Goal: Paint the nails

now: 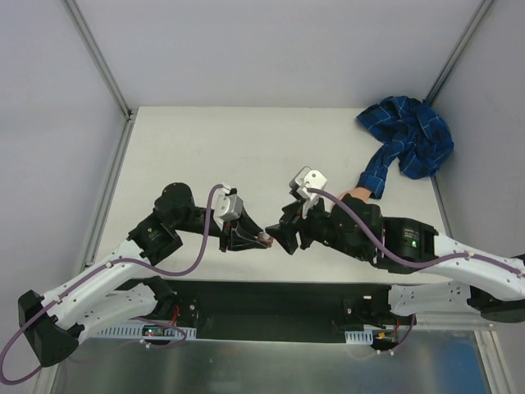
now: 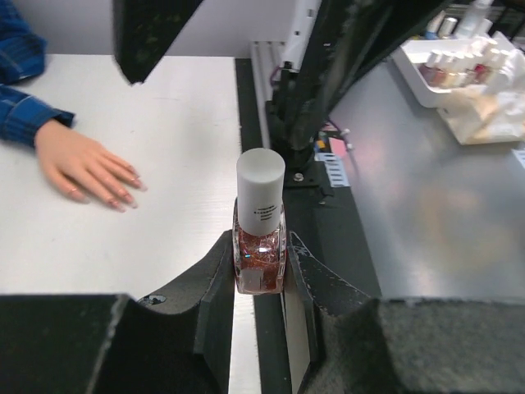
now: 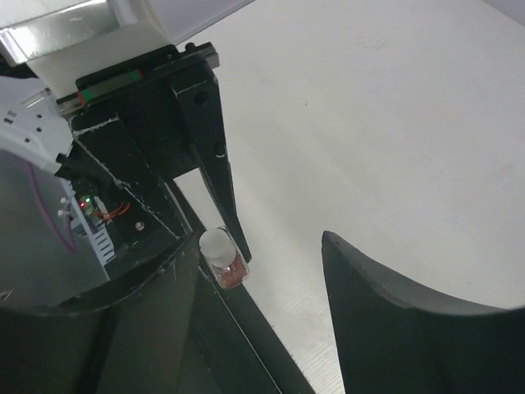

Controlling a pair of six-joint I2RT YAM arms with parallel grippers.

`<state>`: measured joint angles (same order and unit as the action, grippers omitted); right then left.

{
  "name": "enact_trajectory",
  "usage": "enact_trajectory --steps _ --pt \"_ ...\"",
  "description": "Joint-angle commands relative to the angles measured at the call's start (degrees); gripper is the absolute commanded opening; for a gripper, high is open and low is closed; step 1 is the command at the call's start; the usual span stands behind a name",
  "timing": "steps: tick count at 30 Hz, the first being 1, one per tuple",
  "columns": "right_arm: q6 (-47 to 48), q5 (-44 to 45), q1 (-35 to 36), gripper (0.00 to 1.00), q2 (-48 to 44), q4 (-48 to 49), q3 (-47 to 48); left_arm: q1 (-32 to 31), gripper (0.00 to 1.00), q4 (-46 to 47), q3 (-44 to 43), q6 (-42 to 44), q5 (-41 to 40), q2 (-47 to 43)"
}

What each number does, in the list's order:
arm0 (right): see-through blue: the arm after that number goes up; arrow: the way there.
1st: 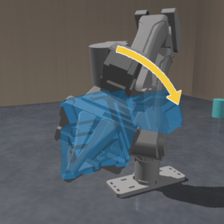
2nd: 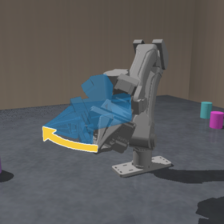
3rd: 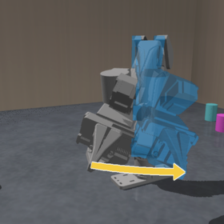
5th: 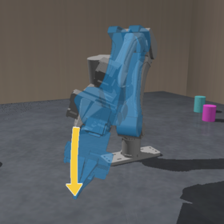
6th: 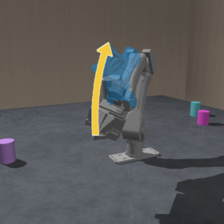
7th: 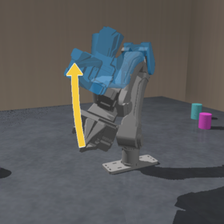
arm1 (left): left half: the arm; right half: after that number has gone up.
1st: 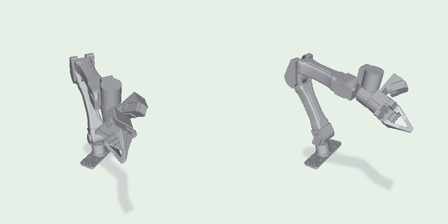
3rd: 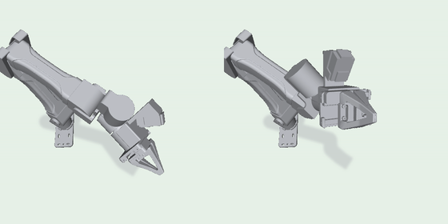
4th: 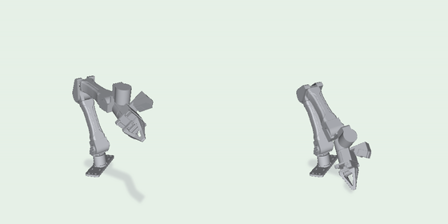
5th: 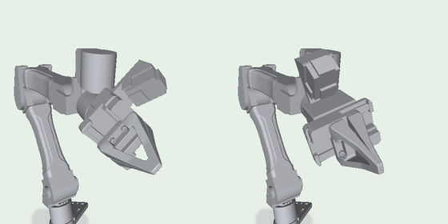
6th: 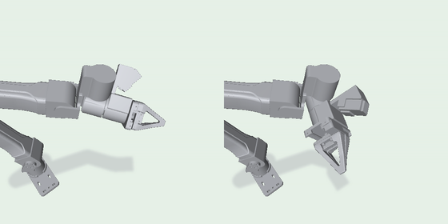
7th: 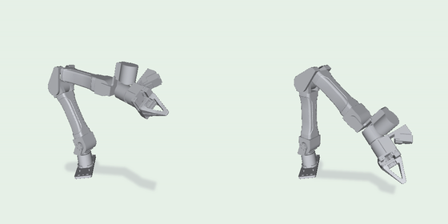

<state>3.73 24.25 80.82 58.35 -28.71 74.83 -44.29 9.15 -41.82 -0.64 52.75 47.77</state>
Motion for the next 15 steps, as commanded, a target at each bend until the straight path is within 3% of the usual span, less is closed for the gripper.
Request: enact_trajectory --steps 1,9,14,15 --pt "4.18 -17.72 -3.64 0.62 -1.22 3.83 -1.43 -0.27 0.00 6.93 -1.95 -3.04 9.65 0.57" --pt "4.62 -28.11 -6.02 0.55 0.98 5.42 -1.35 -0.27 0.00 7.99 -1.95 -4.10 11.94 1.63" --pt "4.62 -28.12 -6.20 0.36 1.94 5.24 -1.35 -0.27 0.00 7.99 -1.77 -3.93 10.36 0.93" --pt "4.71 -28.03 -6.11 0.28 1.95 5.16 -1.44 -0.27 0.00 8.08 -1.60 -3.84 9.74 0.75"
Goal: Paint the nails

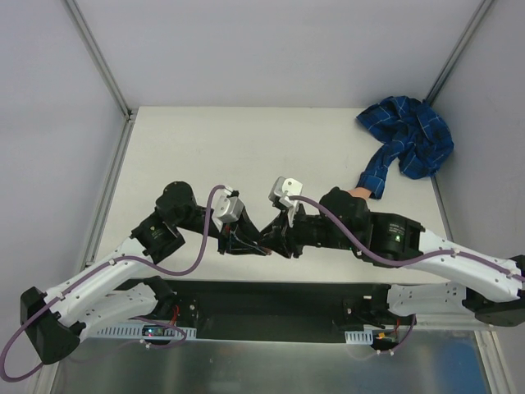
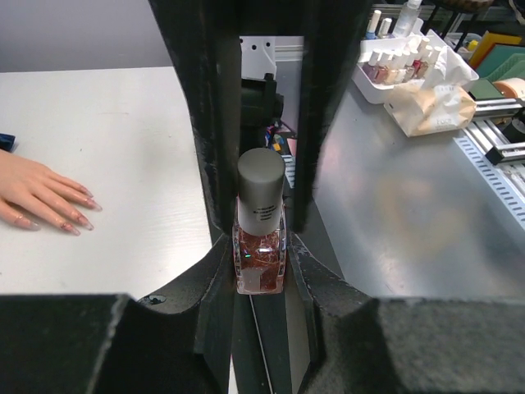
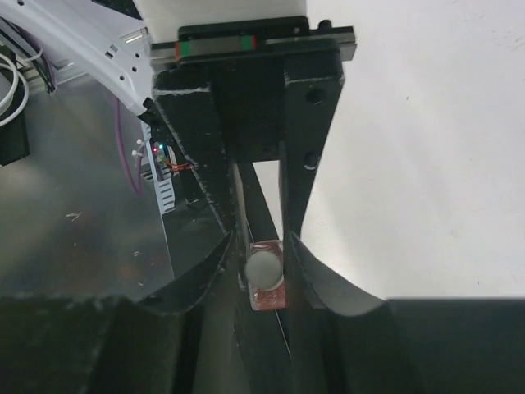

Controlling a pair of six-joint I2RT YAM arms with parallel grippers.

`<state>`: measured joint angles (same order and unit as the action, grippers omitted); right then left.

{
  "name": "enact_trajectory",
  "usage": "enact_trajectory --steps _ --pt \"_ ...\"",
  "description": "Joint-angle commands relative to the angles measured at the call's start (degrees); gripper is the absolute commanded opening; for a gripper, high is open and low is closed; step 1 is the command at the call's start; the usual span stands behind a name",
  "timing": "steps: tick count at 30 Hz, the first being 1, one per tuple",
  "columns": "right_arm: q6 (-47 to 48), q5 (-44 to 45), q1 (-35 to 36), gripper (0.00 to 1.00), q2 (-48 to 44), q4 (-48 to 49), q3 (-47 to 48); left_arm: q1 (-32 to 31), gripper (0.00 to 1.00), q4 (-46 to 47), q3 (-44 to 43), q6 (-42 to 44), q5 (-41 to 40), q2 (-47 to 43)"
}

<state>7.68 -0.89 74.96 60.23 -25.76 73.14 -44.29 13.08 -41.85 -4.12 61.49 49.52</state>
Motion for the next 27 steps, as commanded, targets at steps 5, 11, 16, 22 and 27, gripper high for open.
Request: enact_trajectory --steps 5,11,16,22,27 --pt "-1.17 2.62 -0.17 0.01 0.42 2.55 -0.63 -0.27 0.00 1.00 -1.13 1.83 -10.29 -3.37" --pt "-16.95 41.39 7.62 0.01 8.21 1.03 0.31 0.00 0.00 -4.90 0.01 5.35 -38.25 -8.12" --pt "-37.92 66.36 11.44 0.01 26.31 -23.01 18.77 0.00 0.00 -6.05 0.45 6.84 -43.57 -9.26" --pt "-29.05 59.17 10.47 0.09 22.67 -14.42 16.43 0.00 0.00 -6.05 -0.16 6.84 -39.54 -7.77" --pt "-18.15 45.39 8.28 0.42 13.19 -8.61 10.28 0.00 0.00 -6.05 -1.31 6.67 -31.89 -5.84"
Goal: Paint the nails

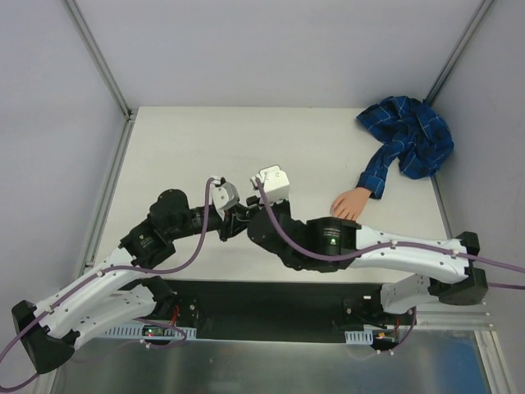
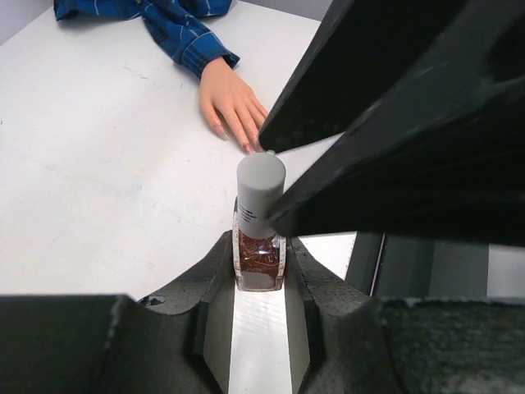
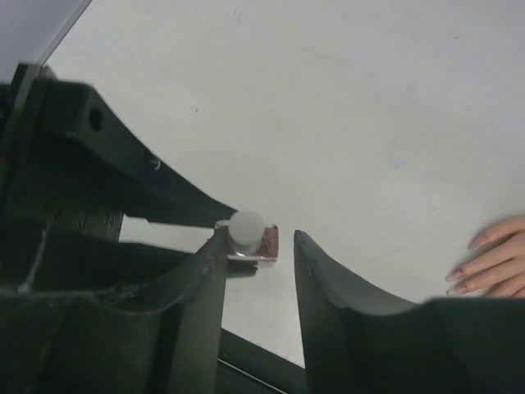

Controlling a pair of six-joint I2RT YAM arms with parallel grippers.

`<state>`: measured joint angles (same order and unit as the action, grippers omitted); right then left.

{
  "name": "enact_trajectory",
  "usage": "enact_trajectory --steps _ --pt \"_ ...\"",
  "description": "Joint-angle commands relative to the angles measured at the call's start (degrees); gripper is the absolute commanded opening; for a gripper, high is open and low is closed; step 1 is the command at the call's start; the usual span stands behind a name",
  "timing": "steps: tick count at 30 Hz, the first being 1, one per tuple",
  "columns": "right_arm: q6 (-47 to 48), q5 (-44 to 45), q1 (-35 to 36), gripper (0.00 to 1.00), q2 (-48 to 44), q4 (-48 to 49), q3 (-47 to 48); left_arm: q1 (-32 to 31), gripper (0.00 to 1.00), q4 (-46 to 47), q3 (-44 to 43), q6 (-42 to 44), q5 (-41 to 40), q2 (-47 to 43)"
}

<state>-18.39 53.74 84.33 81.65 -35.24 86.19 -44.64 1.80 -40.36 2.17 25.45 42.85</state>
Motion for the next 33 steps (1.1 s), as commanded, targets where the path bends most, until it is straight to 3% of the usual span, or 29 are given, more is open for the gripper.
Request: enact_trajectory --steps 1,7,12,17,24,27,29,33 --pt "8.80 -10.83 -1.28 0.45 -9.30 0.97 -3.22 0.35 0.00 5.23 -2.88 0.37 6.52 1.18" --pt "17.06 -25.41 -3.30 0.64 -18.79 3.94 -8.13 0.35 0.00 6.28 -3.85 0.20 19.16 3.64" --pt "23.48 -43.06 -6.11 0.65 -22.49 6.06 -10.43 0.17 0.00 7.95 -5.96 -1.91 37.18 8.82" --pt "25.07 -50.91 -8.13 0.63 -22.15 6.15 -10.61 -0.01 0.00 9.09 -6.22 -4.28 41.78 10.15" --pt "25.86 -53.21 -9.01 0.58 -20.83 6.59 -11.22 -0.27 0.00 10.59 -5.87 -5.25 44.15 9.97" --pt "25.95 -55.75 -9.36 0.52 -20.39 6.59 -11.31 -0.18 0.00 11.47 -5.61 -5.78 44.16 9.71" --pt "26.04 -56.63 -9.45 0.43 -20.12 6.77 -11.14 -0.18 0.00 11.56 -5.52 -5.78 43.29 9.45" --pt "26.30 -56.46 -9.45 0.14 -18.98 6.50 -11.05 -0.09 0.00 11.03 -4.82 -4.99 36.01 7.52"
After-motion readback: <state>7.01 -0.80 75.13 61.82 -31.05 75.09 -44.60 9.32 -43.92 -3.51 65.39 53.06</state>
